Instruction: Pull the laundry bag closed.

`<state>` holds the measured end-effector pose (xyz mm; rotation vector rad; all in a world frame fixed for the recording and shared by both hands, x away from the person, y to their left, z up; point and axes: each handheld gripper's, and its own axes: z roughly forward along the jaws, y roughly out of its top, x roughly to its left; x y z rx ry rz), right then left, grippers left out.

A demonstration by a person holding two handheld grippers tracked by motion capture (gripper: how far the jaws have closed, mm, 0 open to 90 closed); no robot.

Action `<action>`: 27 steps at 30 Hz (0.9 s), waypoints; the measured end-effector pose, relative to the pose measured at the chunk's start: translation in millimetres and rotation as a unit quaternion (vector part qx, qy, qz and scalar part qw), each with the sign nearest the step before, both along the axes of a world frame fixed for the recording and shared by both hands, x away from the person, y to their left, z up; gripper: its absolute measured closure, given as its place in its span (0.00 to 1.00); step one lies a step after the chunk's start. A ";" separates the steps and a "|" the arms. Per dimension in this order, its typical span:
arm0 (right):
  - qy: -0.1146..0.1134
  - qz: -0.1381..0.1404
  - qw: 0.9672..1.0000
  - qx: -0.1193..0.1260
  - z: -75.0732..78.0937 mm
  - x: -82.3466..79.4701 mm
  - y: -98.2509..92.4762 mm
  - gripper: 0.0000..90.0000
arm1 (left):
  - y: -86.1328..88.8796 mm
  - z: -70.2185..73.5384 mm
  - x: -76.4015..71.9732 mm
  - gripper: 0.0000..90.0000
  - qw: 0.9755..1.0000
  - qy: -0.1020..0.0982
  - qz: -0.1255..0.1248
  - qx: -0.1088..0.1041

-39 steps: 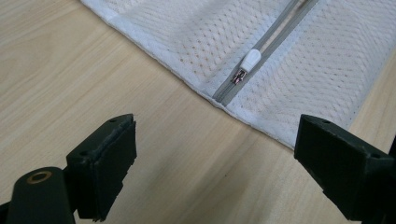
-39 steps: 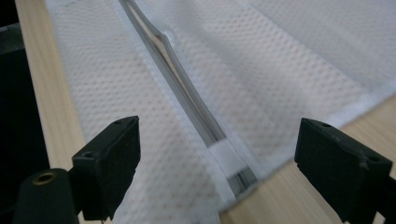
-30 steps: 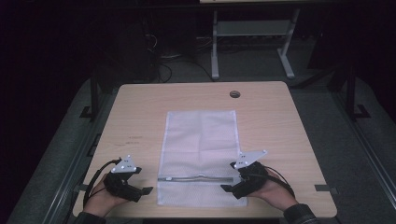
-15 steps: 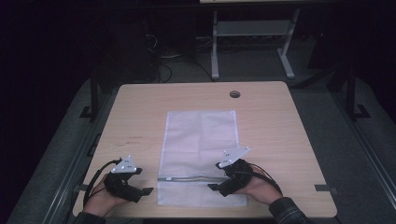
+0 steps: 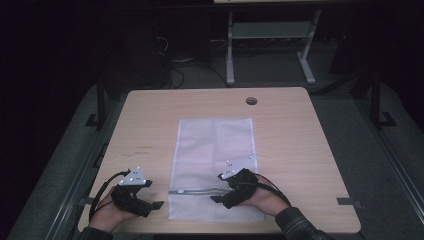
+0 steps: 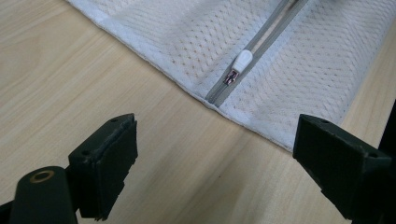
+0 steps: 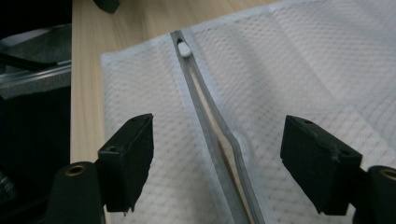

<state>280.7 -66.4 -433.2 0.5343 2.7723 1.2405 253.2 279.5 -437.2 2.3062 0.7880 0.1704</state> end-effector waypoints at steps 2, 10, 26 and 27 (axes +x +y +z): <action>0.000 -0.001 1.000 0.004 0.4 0.5 1.7 0.31 | 0.1 0.0 -0.1 0.15 1.000 0.001 -0.001 -0.001; -0.003 0.010 1.000 0.011 2.6 6.5 15.2 0.36 | 0.2 -0.2 -0.2 0.15 1.000 0.002 -0.003 0.000; -0.010 0.036 0.999 0.022 4.5 16.3 45.2 0.48 | -0.1 -1.7 0.2 0.15 1.000 0.003 -0.006 0.005; -0.010 0.036 0.999 0.022 4.5 16.3 45.2 0.48 | -0.1 -1.7 0.2 0.15 1.000 0.003 -0.006 0.005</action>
